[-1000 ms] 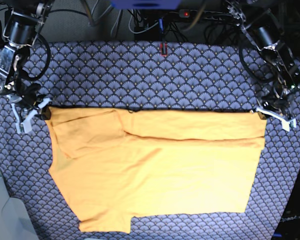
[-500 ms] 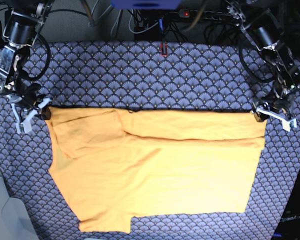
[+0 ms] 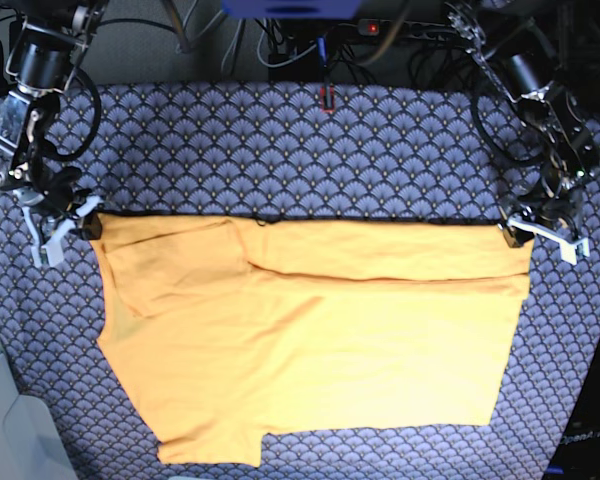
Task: Fold the T-shirt properly
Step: 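Lower both grippers onto the folded edge and close them, then drag the shirt by the folded edge toward the robot with both grippers, then open both grippers and raise them away from the shirt, then move both grippers down to the side edges of the shirt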
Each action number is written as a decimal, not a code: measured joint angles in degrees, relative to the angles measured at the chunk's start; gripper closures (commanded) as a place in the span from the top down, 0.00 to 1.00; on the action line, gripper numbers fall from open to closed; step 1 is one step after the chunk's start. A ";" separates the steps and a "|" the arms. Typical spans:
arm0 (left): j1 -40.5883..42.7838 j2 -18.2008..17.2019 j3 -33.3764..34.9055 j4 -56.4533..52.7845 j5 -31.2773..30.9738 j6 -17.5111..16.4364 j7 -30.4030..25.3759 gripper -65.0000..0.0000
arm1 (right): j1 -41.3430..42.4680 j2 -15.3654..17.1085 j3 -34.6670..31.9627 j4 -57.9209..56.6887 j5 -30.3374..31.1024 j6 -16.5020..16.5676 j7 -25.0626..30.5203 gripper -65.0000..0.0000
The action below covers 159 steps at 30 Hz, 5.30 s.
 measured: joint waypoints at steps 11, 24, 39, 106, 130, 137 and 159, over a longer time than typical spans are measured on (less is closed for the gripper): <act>-2.78 -0.22 0.00 -3.61 -0.42 -0.39 -0.74 0.57 | -0.35 0.15 -0.02 0.07 0.02 0.00 0.26 0.00; -2.45 -0.20 0.00 -3.65 -0.39 -0.20 0.39 0.00 | -3.56 0.72 -0.44 5.33 -0.68 0.07 -2.05 0.00; 5.88 0.44 -2.36 12.90 -1.03 -0.90 9.44 0.00 | -14.93 -0.85 -0.48 19.50 -2.51 0.17 -4.52 0.00; 16.28 -0.61 -23.67 15.67 0.02 -15.21 11.87 0.66 | -12.00 0.83 17.94 28.87 -3.39 -0.07 -2.91 0.40; -12.07 -9.22 -0.02 5.49 7.69 -9.64 9.84 0.66 | 27.63 5.16 -11.08 -18.27 -3.50 -0.22 -1.42 0.40; -14.64 -10.25 9.92 -7.21 8.13 -2.56 -0.76 0.66 | 32.52 5.07 -18.25 -33.66 -3.74 -0.24 9.99 0.40; -12.87 -9.42 14.80 -6.12 7.30 -0.83 -4.42 0.66 | 33.42 4.85 -21.38 -47.84 -3.96 -0.24 28.79 0.40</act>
